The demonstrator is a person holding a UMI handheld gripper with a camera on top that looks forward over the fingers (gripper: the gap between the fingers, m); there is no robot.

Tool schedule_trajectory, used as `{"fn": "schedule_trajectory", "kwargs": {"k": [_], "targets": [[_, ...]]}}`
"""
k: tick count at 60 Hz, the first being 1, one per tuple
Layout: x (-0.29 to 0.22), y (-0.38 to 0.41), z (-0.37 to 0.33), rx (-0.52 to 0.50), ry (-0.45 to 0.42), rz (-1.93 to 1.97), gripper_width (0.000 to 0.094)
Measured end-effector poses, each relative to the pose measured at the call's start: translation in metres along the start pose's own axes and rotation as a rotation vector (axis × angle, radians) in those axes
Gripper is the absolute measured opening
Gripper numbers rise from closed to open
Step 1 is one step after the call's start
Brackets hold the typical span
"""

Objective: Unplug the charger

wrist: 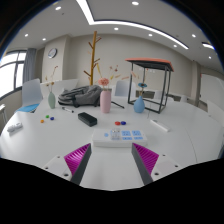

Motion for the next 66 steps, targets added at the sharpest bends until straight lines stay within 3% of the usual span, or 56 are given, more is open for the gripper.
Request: {"fn": "schedule_trajectory", "kwargs": {"k": [24, 50, 52, 54, 55, 56, 66], "targets": [[0.01, -0.013, 0.108, -0.032, 0.028, 0.016, 0.0854], [0.016, -0.012, 0.158, -0.05, 0.068, 0.055, 0.0829], [0.016, -0.013, 0.159, -0.042, 0.069, 0.052, 0.0776], [0.016, -0.013, 0.16, -0.042, 0.073, 0.047, 0.061], [0.016, -0.014, 0.16, -0.039, 0.07, 0.035, 0.0346], [0.017, -0.015, 0.161, -0.04, 0.071, 0.026, 0.0169], [0.012, -0.019, 0.161, -0.053, 0.08, 0.067, 0.0086]]}}
Point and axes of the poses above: the point between the fingertips, and its own axes, seen from behind it with the camera up: y to the left, x down, z forward, the way the camera looks, the point moved 8 cm from there along -z, backward, against the way the camera looks, and after that the axes turned 14 degrees about -y, right-handed, at the moved point
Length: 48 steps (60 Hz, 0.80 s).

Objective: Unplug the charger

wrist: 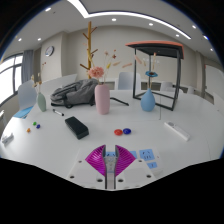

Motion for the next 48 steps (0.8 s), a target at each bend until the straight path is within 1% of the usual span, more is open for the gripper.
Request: {"fn": "schedule_trajectory", "kwargs": {"k": [1, 2, 6, 7, 9, 13, 17, 23, 26, 34, 35, 38, 43, 48], "targets": [[-0.002, -0.001, -0.001, -0.002, -0.003, 0.015, 0.0085], [-0.012, -0.002, -0.002, -0.005, -0.046, 0.034, 0.0083], [-0.079, -0.014, -0.014, 0.032, -0.232, -0.023, 0.0077], [-0.094, -0.013, -0.014, 0.03, -0.261, -0.022, 0.0078], [-0.117, -0.017, -0.008, 0.022, -0.285, -0.004, 0.0077], [-0.147, -0.025, -0.009, 0.02, -0.26, 0.043, 0.0076], [-0.163, -0.052, -0.005, 0.046, -0.242, 0.073, 0.0077], [-0.156, -0.097, -0.008, 0.084, -0.162, 0.06, 0.0078], [-0.135, -0.123, -0.006, 0.118, -0.134, 0.023, 0.0078], [-0.079, -0.178, -0.008, 0.18, -0.001, -0.017, 0.0095], [-0.065, -0.183, -0.009, 0.185, 0.005, -0.025, 0.0099], [-0.046, -0.196, -0.006, 0.202, 0.035, -0.04, 0.0116], [-0.015, -0.208, -0.006, 0.2, 0.082, -0.04, 0.015], [0.002, -0.211, -0.001, 0.19, 0.099, -0.047, 0.0205]]}}
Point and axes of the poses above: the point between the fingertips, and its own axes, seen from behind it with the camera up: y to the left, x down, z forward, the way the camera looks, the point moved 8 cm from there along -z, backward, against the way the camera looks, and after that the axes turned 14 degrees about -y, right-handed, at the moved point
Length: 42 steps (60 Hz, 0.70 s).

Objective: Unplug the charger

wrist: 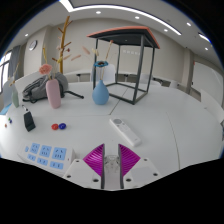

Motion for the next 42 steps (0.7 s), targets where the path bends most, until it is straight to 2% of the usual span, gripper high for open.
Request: {"fn": "schedule_trajectory", "kwargs": {"k": [2, 4, 12, 14, 23, 30, 42], "targets": [[0.004, -0.001, 0.0, -0.005, 0.009, -0.002, 0.0236], [0.007, -0.001, -0.001, -0.005, 0.017, 0.004, 0.0313], [-0.02, 0.001, -0.03, -0.022, -0.018, 0.01, 0.0775], [-0.032, 0.003, -0.044, -0.029, -0.034, 0.009, 0.0861], [-0.089, 0.015, -0.133, -0.085, -0.061, -0.01, 0.0848], [-0.121, 0.024, -0.219, -0.139, -0.045, -0.028, 0.0849], [-0.136, 0.03, -0.308, -0.171, -0.018, -0.035, 0.0848]]}}
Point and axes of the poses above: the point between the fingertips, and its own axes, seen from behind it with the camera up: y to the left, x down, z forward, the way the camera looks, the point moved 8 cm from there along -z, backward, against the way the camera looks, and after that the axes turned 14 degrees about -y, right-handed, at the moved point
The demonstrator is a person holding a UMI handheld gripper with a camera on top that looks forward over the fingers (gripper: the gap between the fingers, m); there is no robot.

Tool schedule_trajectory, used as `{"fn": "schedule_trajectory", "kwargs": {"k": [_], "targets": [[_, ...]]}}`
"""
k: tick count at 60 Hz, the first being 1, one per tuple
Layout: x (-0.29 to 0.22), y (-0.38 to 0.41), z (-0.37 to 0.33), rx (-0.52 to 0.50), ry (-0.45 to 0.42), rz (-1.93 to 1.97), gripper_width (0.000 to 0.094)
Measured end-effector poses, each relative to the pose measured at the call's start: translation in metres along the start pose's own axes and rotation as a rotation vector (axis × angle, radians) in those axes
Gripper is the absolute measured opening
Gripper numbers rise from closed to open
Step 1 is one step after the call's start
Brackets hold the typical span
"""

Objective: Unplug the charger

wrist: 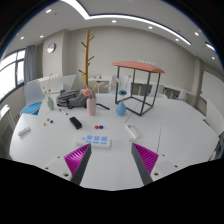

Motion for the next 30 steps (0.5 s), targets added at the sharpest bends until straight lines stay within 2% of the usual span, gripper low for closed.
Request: {"fn": "schedule_trajectory", "kwargs": {"k": [14, 30], "targets": [[0.004, -0.006, -0.02, 0.034, 0.021, -0.002, 0.0848], [0.007, -0.004, -0.015, 0.01, 0.049, 0.017, 0.0847]]}}
Point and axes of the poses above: the point between the fingertips, and its own axes, seen from behind it with the camera up: y to the left, x down, z forward, the way the camera looks, the point moved 8 cm from there along -z, backward, against the way the camera looks, and after that the axes turned 14 degrees about -y, right-handed, at the moved point
